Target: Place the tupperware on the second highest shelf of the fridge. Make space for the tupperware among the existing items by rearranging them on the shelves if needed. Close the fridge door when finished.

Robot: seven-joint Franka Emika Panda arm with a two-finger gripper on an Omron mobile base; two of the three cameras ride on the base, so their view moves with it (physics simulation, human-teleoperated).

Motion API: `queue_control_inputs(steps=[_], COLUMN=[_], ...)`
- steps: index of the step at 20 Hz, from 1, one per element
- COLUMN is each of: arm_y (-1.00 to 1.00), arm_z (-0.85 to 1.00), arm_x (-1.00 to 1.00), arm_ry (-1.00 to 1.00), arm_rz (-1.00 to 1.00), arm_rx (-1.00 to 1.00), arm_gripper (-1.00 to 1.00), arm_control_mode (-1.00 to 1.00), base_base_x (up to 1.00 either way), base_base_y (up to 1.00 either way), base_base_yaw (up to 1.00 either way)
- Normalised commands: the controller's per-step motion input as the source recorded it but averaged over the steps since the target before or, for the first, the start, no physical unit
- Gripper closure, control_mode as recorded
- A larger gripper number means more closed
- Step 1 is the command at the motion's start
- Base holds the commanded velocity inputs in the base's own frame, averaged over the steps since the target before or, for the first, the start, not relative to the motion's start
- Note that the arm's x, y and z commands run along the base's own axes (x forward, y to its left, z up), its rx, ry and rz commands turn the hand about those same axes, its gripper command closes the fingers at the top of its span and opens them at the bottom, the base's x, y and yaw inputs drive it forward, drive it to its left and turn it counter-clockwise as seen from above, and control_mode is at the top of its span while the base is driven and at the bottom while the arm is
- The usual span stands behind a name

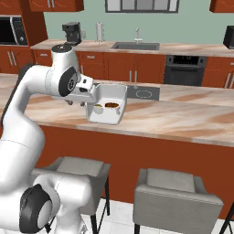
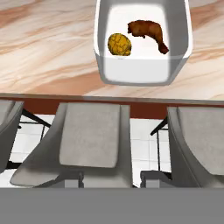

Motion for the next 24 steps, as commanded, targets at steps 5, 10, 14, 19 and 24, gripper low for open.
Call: queue_control_inputs(steps=[5, 10, 14, 19, 24], arm_y=[-0.24, -0.79, -0.67, -0.43, -0.06], arm_z=[-0.2, -0.15, 0.0, -0.02, -0.02], arm_x=[0.25, 0.72, 0.87, 0.39, 0.56], arm_ry=[-0.01, 0.06, 0.17, 0.11, 0.12], arm_rz=[-0.09, -0.2, -0.17, -0.11, -0.05], arm_rx=[0.02, 0.07, 0.08, 0.05, 0.0], arm_gripper=[-1.0, -1.0, -1.0, -1.0, -1.0], arm_control_mode=[-1.0, -1.0, -1.0, -1.0, -1.0], base_base_x=[0.0, 0.0, 0.0, 0.0, 0.0], base_base_y=[0.0, 0.0, 0.0, 0.0, 0.0], base_base_yaw=[0.0, 0.0, 0.0, 0.0, 0.0])
